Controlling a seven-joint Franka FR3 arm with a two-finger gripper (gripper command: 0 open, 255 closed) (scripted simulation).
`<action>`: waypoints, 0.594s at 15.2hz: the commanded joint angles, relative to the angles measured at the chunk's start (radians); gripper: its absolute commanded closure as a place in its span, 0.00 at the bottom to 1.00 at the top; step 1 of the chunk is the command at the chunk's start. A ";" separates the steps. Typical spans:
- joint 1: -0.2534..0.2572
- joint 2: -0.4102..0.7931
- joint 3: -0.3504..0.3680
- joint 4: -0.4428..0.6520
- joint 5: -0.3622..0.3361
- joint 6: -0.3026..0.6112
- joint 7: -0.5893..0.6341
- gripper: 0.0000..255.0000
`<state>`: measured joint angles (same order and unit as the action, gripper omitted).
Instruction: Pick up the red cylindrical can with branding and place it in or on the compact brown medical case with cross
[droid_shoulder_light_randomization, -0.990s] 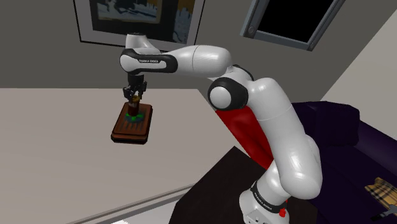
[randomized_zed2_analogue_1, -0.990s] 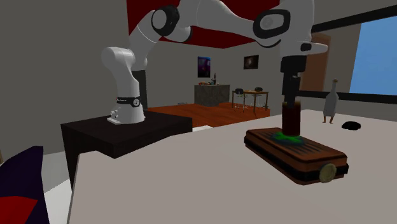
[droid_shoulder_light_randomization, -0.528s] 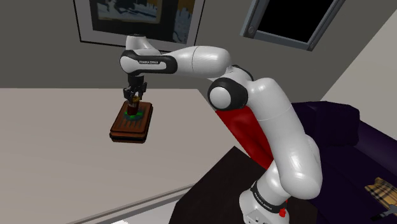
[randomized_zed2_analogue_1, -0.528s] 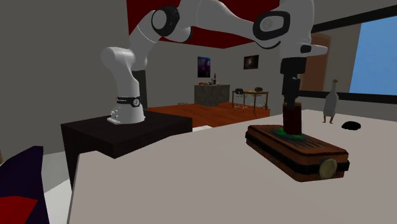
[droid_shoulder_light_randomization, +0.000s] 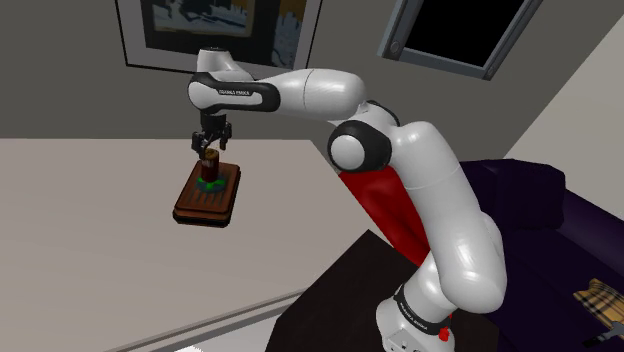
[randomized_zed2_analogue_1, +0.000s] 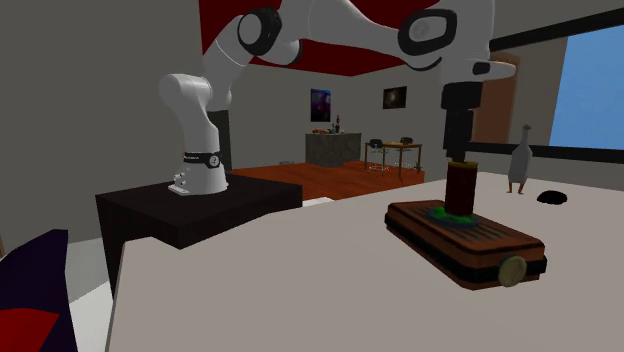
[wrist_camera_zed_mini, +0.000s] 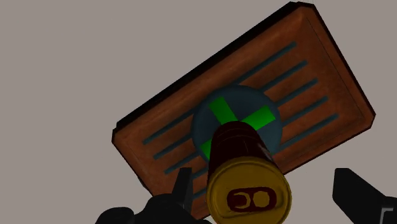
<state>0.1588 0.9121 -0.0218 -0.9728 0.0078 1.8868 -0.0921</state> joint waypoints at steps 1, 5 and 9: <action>-0.002 -0.011 0.000 0.042 0.000 -0.053 -0.002 0.00; -0.002 -0.014 0.000 0.063 0.000 -0.077 -0.002 0.00; -0.002 -0.014 0.000 0.063 0.000 -0.077 -0.002 0.00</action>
<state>0.1569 0.8984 -0.0221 -0.9101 0.0077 1.8101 -0.0939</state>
